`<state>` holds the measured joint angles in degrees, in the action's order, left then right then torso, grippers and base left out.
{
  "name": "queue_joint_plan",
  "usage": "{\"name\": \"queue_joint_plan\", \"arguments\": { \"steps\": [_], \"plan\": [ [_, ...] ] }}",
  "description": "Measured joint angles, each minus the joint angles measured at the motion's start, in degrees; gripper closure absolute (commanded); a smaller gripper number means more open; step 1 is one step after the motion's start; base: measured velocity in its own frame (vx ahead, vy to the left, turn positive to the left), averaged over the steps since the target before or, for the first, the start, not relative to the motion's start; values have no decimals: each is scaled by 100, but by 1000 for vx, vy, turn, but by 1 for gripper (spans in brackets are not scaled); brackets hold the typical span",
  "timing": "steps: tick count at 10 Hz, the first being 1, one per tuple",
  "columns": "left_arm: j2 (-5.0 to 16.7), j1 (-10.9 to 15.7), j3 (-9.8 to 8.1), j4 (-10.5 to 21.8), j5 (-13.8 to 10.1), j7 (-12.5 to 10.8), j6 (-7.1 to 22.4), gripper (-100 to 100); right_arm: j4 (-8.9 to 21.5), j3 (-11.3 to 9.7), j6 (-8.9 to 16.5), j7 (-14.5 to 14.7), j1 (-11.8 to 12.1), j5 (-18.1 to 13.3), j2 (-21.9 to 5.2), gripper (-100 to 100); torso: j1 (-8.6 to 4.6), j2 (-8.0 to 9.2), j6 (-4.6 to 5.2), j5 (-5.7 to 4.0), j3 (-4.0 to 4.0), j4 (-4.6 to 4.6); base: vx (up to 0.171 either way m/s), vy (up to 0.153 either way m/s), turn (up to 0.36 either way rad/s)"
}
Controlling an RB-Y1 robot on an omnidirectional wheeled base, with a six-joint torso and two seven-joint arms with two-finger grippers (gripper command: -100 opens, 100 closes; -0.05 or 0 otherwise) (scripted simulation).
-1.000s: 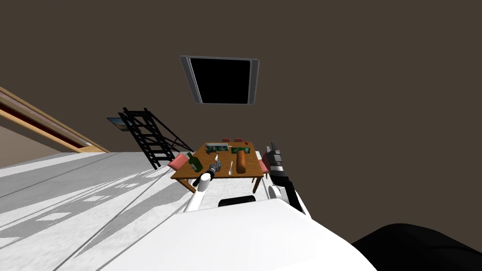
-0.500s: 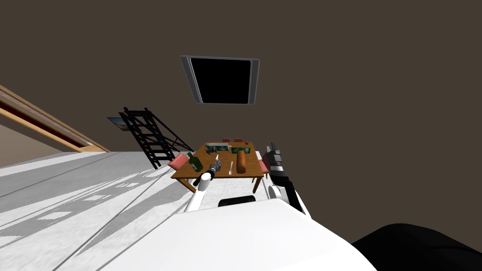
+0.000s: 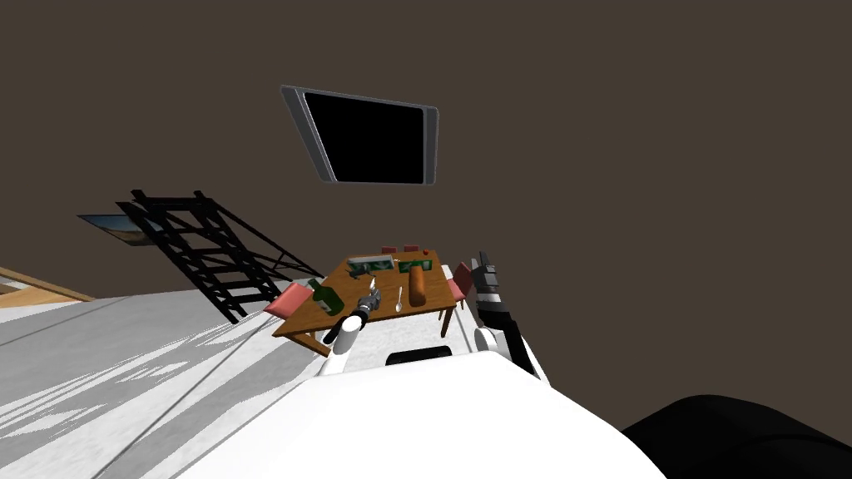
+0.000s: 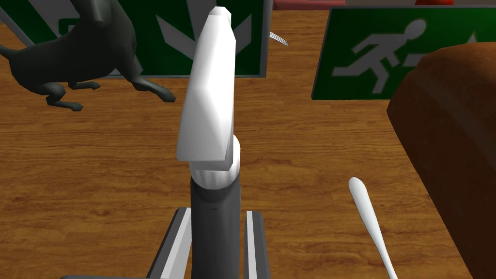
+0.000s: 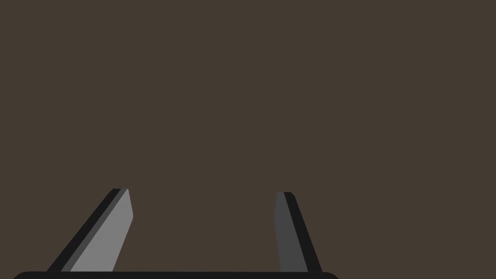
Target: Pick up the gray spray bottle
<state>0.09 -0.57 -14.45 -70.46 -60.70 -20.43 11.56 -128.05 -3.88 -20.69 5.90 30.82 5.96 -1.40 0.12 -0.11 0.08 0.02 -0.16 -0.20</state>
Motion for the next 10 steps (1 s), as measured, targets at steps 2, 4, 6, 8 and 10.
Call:
{"name": "queue_joint_plan", "arguments": {
  "steps": [2, 4, 6, 8, 10],
  "plan": [
    [143, -220, -37, -163, 29, -294, -54, 100, 0, 1, 0, 0, 1, 0, 0, 0, 8, -10, 0, 4, -6, -3, -6, -13, -187],
    [233, -587, -33, -446, 87, -572, -171, 100, 0, 0, 0, 0, 0, 0, 0, 0, 8, -13, 11, 10, -9, -5, -7, -13, -233],
    [276, -790, -183, -681, 264, -864, -114, 100, 0, 0, 0, 0, 0, 0, 0, 0, 9, -16, 5, 9, -11, -6, -3, -14, -161],
    [283, -1035, -317, -972, 437, -1136, -31, 100, 0, 0, 0, 0, 1, 0, 0, 0, 8, -16, 4, 8, -11, -5, -5, -22, -282],
    [412, -1327, -271, -1180, 429, -1394, -161, 100, 0, 1, 0, 0, 1, 0, 0, 0, 10, -16, 2, 8, -10, -4, -3, -5, -66]
  ]
}}
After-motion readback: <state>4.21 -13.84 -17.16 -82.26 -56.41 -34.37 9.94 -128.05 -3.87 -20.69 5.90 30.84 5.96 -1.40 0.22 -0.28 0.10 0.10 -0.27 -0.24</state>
